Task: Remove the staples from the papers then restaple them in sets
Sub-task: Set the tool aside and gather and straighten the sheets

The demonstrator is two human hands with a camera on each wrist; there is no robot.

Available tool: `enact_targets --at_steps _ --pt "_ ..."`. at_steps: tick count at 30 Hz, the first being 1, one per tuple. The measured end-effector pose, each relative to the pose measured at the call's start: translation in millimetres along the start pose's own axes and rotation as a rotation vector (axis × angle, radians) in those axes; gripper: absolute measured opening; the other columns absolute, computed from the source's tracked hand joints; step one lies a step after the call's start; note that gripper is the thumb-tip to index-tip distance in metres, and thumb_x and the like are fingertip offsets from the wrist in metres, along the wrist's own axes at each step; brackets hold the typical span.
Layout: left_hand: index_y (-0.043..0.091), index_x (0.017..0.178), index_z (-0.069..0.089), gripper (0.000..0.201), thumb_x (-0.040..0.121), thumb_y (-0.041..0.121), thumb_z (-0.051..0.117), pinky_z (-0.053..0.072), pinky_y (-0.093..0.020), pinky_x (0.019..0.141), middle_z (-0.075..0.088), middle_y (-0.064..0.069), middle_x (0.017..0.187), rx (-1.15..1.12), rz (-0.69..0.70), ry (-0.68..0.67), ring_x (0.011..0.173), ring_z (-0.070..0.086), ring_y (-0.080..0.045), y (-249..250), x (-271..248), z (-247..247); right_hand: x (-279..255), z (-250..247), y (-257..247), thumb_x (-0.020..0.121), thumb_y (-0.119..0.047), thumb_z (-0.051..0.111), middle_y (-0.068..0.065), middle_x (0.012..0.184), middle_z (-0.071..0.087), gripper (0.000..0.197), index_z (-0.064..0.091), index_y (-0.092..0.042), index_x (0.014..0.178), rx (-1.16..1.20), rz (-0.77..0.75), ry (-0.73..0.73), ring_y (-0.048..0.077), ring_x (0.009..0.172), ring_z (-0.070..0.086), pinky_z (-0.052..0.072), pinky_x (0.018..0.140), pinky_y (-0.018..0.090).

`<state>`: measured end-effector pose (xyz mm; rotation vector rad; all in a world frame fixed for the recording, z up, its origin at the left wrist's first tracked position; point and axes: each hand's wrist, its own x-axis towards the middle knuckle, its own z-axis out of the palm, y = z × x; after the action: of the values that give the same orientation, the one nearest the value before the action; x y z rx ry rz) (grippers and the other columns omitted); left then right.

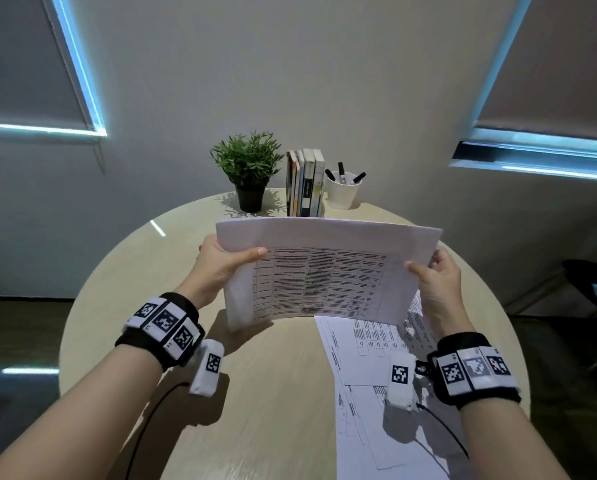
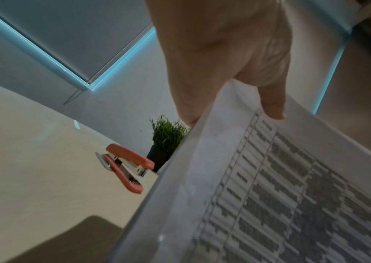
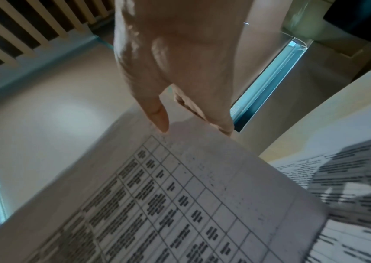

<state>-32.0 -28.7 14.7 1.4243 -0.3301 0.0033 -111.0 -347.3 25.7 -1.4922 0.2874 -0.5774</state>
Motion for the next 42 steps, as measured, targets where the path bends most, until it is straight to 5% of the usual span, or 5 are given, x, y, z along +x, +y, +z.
enact_targets --at_steps 18,24,32,36,42 --pt "0.018 0.1 0.067 0.022 0.08 0.008 0.072 0.053 -0.037 0.083 0.075 0.006 0.089 0.123 -0.061 -0.012 0.086 0.069 -0.005 -2 -1 8 0 7 -3 0.084 0.008 0.064 0.009 0.123 0.058 0.05 0.047 -0.013 0.126 -0.122 -0.029 0.079 0.024 0.116 0.056 0.051 0.086 0.032" --pt "0.01 0.09 0.072 0.013 0.086 0.0 0.065 0.056 -0.024 0.064 0.074 0.011 0.076 0.37 0.224 -0.13 0.074 0.071 -0.006 65 8 19 -9 35 -67 0.078 -0.011 0.072 0.001 0.147 0.042 0.072 0.044 -0.024 0.142 -0.893 -0.661 -0.045 0.018 0.145 0.024 -0.007 0.116 0.054" --pt "0.01 0.115 0.069 0.04 0.077 0.021 0.079 0.047 -0.028 0.083 0.066 -0.006 0.111 0.498 0.468 0.108 0.097 0.06 -0.006 123 13 14 -3 74 -95 0.083 0.003 0.056 -0.018 0.062 0.057 0.034 0.055 -0.027 0.067 -0.478 -0.592 -0.181 -0.001 0.057 0.049 0.042 0.066 0.023" --pt "0.018 0.154 0.004 0.119 0.067 0.037 0.082 0.025 -0.039 0.116 0.028 -0.013 0.156 0.457 0.041 0.28 0.141 0.03 -0.022 111 3 -17 -14 83 -101 0.085 0.005 0.059 -0.012 0.069 0.06 0.035 0.059 -0.026 0.069 -0.277 -0.426 -0.152 -0.009 0.053 0.052 0.046 0.056 0.015" --pt "0.008 0.112 0.062 0.027 0.086 0.001 0.065 0.057 -0.037 0.073 0.071 -0.016 0.105 0.39 -0.392 -0.027 0.082 0.07 -0.019 82 -18 -44 -53 115 -32 0.082 0.014 0.057 -0.003 0.058 0.066 0.019 0.067 -0.002 0.083 -0.132 0.148 -0.203 0.008 0.05 0.063 0.049 0.046 0.019"
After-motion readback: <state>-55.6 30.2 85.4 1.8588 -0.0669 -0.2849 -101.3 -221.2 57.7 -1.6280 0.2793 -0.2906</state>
